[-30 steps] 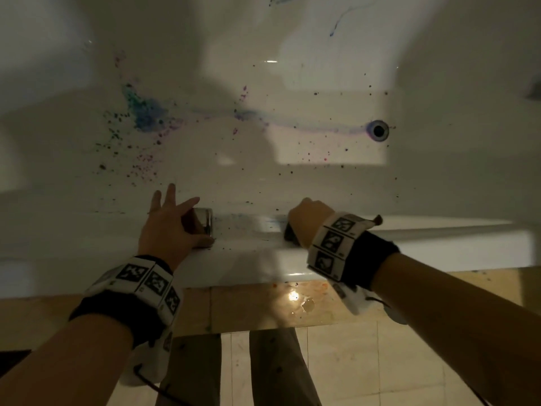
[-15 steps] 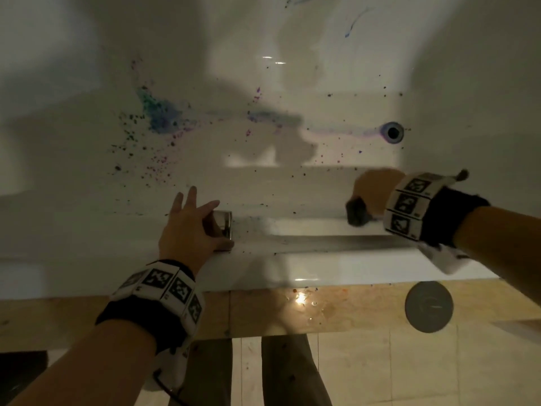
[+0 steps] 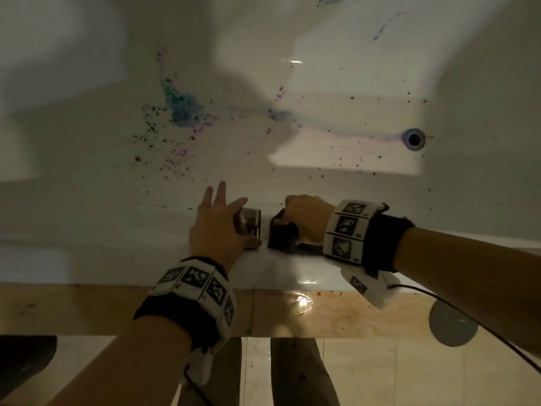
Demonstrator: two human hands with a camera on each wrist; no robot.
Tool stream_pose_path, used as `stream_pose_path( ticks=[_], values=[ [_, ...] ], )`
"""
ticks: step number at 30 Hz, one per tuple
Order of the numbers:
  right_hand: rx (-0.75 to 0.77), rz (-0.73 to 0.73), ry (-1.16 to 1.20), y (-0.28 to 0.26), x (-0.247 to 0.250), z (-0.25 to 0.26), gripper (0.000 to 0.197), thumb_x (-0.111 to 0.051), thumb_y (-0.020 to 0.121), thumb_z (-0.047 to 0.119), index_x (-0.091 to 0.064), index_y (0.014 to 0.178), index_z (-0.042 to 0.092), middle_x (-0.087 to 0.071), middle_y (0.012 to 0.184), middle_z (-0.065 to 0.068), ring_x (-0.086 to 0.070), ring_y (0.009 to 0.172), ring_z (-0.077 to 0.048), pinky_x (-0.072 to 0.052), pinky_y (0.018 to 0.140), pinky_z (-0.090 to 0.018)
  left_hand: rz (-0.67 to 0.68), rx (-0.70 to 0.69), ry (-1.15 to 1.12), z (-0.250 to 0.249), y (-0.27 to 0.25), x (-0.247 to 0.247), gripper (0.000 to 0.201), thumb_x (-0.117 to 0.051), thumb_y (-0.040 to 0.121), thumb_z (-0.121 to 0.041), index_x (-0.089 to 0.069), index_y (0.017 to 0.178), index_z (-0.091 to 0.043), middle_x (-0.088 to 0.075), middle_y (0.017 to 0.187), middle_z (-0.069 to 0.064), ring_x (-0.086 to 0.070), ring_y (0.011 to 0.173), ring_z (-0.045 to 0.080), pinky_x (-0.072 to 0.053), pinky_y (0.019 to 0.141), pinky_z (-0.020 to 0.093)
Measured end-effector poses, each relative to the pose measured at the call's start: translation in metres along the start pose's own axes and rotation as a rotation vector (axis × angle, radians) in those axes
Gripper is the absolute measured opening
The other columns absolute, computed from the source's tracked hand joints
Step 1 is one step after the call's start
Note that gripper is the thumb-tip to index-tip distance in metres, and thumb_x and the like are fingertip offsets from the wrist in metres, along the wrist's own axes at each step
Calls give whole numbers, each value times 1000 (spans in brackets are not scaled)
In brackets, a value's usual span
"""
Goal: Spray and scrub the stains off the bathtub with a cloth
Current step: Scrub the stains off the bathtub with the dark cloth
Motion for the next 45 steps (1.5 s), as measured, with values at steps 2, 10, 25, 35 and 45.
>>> stream_pose_path(
  ticks=[2, 10, 25, 35, 45],
  values=[
    [-8, 31, 91, 1, 7, -4, 32, -54, 91, 30, -62, 117, 12, -59, 113, -7, -56, 104, -23, -41, 89, -27, 1, -7, 2, 0, 0, 0, 84, -79, 68, -37, -37, 140, -32, 1, 157, -6, 4, 145, 19, -22, 114, 49],
    [-233, 203, -135, -61, 11, -83, 14, -60, 87, 24, -68, 94, 15, -64, 95, 1, -59, 94, -20, -43, 97, -31, 10, -19, -24, 3, 2, -2, 84, -80, 66, -38, -39, 139, -33, -1, 157, -7, 3, 145, 18, -22, 113, 52],
    [14, 91, 247, -24, 18, -7, 29, -51, 92, 14, -64, 118, 18, -64, 116, -1, -57, 107, -18, -39, 103, -30, 132, -109, 54, 1, 7, 4, 75, -69, 80, -35, -29, 143, -33, 5, 157, -3, 5, 145, 17, -12, 118, 43],
    [-138, 178, 161, -37, 7, -36, 27, -62, 84, 15, -66, 111, 16, -62, 117, -1, -55, 111, -18, -40, 102, -33, 134, -114, 14, 1, 5, 7, 74, -71, 79, -26, -33, 142, -33, 1, 157, -4, 3, 145, 15, -12, 117, 38],
    [-1, 80, 168, 7, 22, 7, 33, -66, 82, 19, -65, 115, 14, -63, 115, -2, -56, 108, -19, -39, 100, -27, 123, -119, 14, 1, 6, 6, 73, -70, 80, -24, -33, 142, -33, 1, 157, -4, 2, 144, 15, -16, 117, 38]
  ],
)
Point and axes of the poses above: each hand's wrist, its own y-axis towards the middle knuckle, its own x-axis out of the back of the hand, z = x × y, the point moved 5 cm from there along y, towards the middle knuckle
